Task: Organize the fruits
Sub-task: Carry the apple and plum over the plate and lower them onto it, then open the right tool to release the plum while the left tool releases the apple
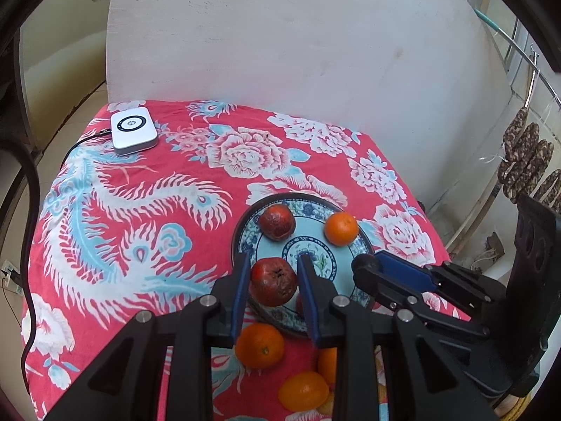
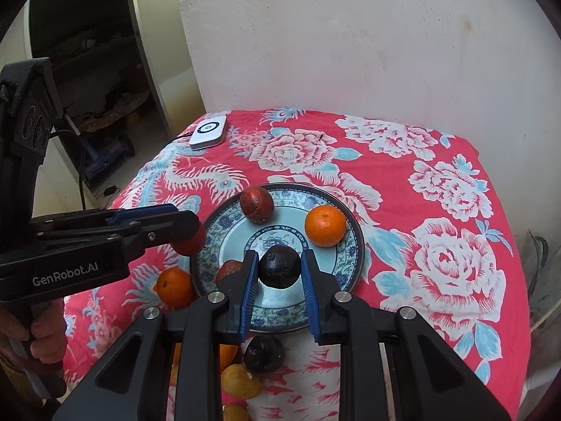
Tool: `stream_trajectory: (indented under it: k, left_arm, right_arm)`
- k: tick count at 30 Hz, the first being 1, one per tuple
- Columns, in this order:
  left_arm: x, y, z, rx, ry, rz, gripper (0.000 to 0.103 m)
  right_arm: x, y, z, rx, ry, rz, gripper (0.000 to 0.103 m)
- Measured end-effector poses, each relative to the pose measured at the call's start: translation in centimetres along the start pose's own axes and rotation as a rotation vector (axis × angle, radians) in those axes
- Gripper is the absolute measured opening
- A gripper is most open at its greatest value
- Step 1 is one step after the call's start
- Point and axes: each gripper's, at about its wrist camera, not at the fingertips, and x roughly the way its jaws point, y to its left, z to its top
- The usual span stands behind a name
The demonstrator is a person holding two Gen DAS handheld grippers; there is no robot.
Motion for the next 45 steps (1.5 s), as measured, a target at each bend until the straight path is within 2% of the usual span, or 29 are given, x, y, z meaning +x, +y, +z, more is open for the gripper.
stream_trajectory:
  k: [10, 11, 13, 33, 36, 38, 40, 45]
  left_arm:
    - [2.1, -0.3, 0.4, 0.006, 0.014, -0.009, 0.029]
    - [2.3, -0.3, 0.5, 0.007, 0.014, -0.009, 0.025]
    - [2.6, -0.3, 0.5, 0.012, 0.013, -0.009, 0.025]
    - [3.4, -0.5, 0.7, 0.029, 0.017, 0.007, 0.025]
    - [3.2, -0.3, 0.6, 0.022, 0.017, 0.011, 0.032]
    - [3.1, -0.3, 0.6, 0.021, 0.017, 0.017, 0.036]
    - [3.0, -0.4, 0.6, 0.021, 0.016, 0.022, 0.039]
    - [2.4, -0.5, 0.5, 0.021, 0.013, 0.035, 0.045]
  right_arm:
    - [1.9, -1.1, -0.1, 0.029, 0.027, -0.007, 0.026]
    - [2.0, -1.1, -0.1, 0.031, 0.028, -0.008, 0.026]
    - [2.2, -1.3, 0.0, 0.036, 0.028, -0.013, 0.026]
    - [3.3, -1.7, 0.0, 0.043, 0.045, -0.013, 0.026]
    - [3.2, -1.6, 0.0, 0.042, 0.042, -0.017, 0.028]
    - [3.0, -1.6, 0.0, 0.043, 0.037, -0.019, 0.036]
    - [2.7, -1.5, 0.0, 0.047, 0.028, -0.017, 0.039]
    - [2.0, -1.4, 0.0, 0.046, 0.017, -0.014, 0.04]
